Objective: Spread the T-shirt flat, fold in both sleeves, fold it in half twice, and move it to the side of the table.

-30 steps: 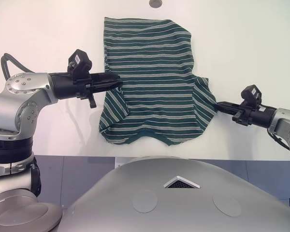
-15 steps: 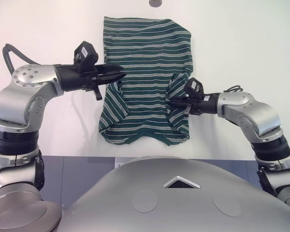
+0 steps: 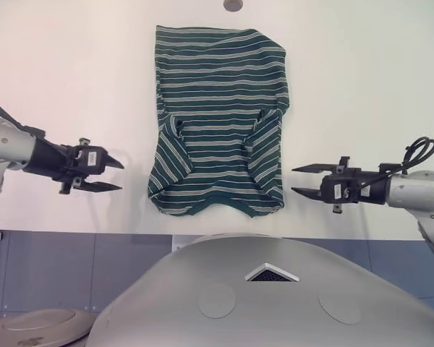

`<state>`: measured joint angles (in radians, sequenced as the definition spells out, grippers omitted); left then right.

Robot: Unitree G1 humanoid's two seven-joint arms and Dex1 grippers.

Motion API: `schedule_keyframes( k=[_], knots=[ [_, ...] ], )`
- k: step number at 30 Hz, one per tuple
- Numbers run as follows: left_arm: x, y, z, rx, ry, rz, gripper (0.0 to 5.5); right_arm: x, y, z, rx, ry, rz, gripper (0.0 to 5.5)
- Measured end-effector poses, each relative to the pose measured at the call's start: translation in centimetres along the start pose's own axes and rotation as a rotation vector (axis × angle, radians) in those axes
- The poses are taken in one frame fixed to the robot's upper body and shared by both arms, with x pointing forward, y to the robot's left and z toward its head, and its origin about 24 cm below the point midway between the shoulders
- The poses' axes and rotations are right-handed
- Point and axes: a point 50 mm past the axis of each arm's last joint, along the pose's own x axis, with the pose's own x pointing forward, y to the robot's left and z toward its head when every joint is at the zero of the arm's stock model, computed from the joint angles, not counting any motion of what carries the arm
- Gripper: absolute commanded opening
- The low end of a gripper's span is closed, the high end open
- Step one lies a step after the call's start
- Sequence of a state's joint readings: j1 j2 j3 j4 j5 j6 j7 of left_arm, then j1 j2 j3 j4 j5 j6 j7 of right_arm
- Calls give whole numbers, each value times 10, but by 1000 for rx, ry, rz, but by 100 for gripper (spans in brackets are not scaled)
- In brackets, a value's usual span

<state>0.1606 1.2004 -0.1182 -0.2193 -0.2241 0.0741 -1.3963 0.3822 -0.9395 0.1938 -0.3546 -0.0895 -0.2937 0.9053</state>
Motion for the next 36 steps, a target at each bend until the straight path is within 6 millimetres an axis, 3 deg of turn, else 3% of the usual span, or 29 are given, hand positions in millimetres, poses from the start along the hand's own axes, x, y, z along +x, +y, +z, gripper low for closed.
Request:
schedule_keyframes(
  k=[4,9,14,16,19,22,25,28,30,32,34,36],
  knots=[
    [21,-1,11,54,-105,53,234,11,0,-3,-210,-46,-90,204],
    [45,-18,10,220,-96,16,234,21,8,5,-392,-135,-85,204],
    [46,-21,10,453,-74,31,239,27,8,5,-483,-150,-57,105],
    [47,-22,10,495,-78,28,206,29,8,3,-461,-143,-59,69],
    [51,-24,7,467,-78,-4,144,29,4,0,-245,-111,-50,6],
    [51,-24,3,253,-96,-83,92,29,6,8,73,-137,26,0],
    [50,-24,6,66,-123,-166,43,24,5,21,281,-188,112,0],
    [41,-28,18,-128,-227,-316,2,14,-3,31,533,-262,173,0],
    [33,-20,27,-179,-286,-313,2,10,-16,34,605,-293,152,0],
    [23,13,36,-272,-428,-165,2,4,-46,28,748,-375,46,0],
    [1,52,55,-308,-589,-2,2,-12,-87,28,825,-472,-87,0],
    [-5,58,60,-319,-608,17,2,-14,-93,29,857,-485,-89,0]
  ],
)
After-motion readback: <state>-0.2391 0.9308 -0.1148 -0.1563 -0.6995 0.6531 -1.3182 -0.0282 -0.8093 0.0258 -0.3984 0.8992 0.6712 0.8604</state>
